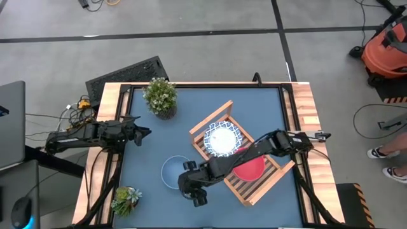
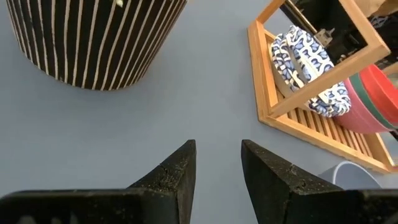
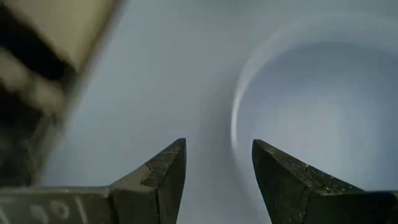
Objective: Place and stack bowls onto a shelf
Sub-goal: Stack the blue bowl on the top of the orange bowl on the shelf
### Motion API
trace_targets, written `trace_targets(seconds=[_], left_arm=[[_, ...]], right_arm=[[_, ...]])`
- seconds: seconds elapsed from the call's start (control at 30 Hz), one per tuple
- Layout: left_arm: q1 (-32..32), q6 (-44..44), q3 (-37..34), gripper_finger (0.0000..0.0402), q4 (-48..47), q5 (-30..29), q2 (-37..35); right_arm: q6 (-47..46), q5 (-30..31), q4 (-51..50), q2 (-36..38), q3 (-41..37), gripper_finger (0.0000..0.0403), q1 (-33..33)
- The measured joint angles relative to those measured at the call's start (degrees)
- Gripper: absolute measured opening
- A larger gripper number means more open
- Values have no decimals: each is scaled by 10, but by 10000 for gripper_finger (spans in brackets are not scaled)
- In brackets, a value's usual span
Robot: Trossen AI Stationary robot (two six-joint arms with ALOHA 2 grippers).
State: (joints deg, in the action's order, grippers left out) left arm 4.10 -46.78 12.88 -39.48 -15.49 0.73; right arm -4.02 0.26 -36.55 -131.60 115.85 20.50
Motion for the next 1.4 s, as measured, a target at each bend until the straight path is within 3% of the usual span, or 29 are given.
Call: trace_targets(seconds=[0.37, 0.57, 0.83, 1.07, 1.23, 1.4], left_arm=[[0, 0, 0, 112, -4, -4, 3], [0, 0, 0, 112, 0, -2, 4], [0, -1, 0, 112, -2, -2, 4], [0, -2, 0, 112, -2, 2, 4], [0, -2, 0, 112, -2, 2, 4], [0, -2, 0, 112, -1, 3, 4]], right_arm=[[-1, -17, -8, -19, 0, 192, -12], [2, -24, -19, -20, 0, 139, -12], [-13, -34, -20, -19, 0, 33, -16], [-50, -29, -7, -1, 4, 25, -19], [-74, 58, -53, 55, 39, 25, -13], [-190, 192, -202, 120, 40, 25, 1]])
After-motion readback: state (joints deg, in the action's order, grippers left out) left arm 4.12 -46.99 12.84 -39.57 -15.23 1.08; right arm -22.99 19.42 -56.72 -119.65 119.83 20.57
